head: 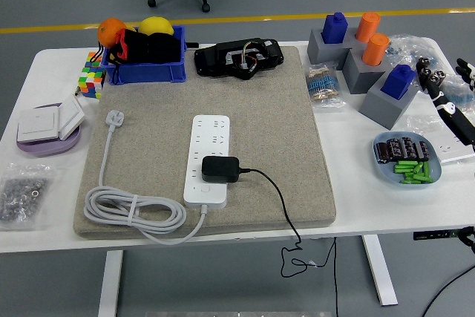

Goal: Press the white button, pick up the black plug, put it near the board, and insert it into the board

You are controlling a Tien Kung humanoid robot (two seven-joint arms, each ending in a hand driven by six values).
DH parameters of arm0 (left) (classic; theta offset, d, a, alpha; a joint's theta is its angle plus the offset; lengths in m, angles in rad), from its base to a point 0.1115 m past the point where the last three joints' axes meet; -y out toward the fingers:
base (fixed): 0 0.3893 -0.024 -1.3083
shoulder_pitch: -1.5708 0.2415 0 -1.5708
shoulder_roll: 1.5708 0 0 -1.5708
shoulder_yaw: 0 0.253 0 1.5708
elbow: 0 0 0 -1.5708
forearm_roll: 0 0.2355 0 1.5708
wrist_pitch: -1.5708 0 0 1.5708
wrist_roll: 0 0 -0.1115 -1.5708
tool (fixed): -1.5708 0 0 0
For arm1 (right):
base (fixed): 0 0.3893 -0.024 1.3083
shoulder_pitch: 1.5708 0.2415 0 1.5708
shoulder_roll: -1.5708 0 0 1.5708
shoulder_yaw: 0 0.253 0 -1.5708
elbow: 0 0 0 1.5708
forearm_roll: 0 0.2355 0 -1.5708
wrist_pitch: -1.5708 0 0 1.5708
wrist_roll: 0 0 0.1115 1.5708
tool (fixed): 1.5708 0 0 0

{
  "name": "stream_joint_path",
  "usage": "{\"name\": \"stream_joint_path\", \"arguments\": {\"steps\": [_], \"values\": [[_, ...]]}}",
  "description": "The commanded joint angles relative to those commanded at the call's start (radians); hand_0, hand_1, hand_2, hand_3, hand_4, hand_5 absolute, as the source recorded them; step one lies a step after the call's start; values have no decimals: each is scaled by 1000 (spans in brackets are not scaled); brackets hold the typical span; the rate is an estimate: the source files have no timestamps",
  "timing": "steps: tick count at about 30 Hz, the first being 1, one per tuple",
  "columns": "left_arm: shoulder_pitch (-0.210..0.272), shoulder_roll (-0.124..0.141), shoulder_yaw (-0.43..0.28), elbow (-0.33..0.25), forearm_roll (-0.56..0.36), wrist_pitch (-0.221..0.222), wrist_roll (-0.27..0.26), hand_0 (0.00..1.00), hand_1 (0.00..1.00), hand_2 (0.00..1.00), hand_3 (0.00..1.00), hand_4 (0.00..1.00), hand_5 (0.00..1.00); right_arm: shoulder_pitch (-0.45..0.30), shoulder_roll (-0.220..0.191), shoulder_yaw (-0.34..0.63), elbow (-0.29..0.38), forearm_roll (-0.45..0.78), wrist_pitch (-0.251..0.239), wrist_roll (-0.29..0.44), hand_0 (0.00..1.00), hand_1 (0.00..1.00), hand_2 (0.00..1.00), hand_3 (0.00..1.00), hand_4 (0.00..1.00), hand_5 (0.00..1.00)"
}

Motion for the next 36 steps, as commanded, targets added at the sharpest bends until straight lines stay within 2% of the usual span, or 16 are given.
{"name": "stream_joint_path", "arguments": {"steps": [16,17,27,29,36], "values": [[-2,0,-5,0,4,0,1,625,630,636,698,561,397,8,6,20,-2,-6,3,-7,973,901,879,884,998,847],[-3,0,-6,0,4,0,1,626,630,636,698,562,399,8,6,20,-2,-5,4,-7,972,899,875,880,998,821],[-4,-1,8,0,-15,0,3,626,631,636,698,562,396,14,5,13,-13,-9,5,-16,969,897,874,876,998,802],[-1,-2,5,0,-13,0,4,626,631,637,698,562,396,16,6,11,-13,-12,4,-17,967,896,873,869,998,770],[8,2,-9,0,9,-1,7,625,631,636,698,562,398,20,6,5,-12,-18,2,-21,965,893,871,863,998,753]]}}
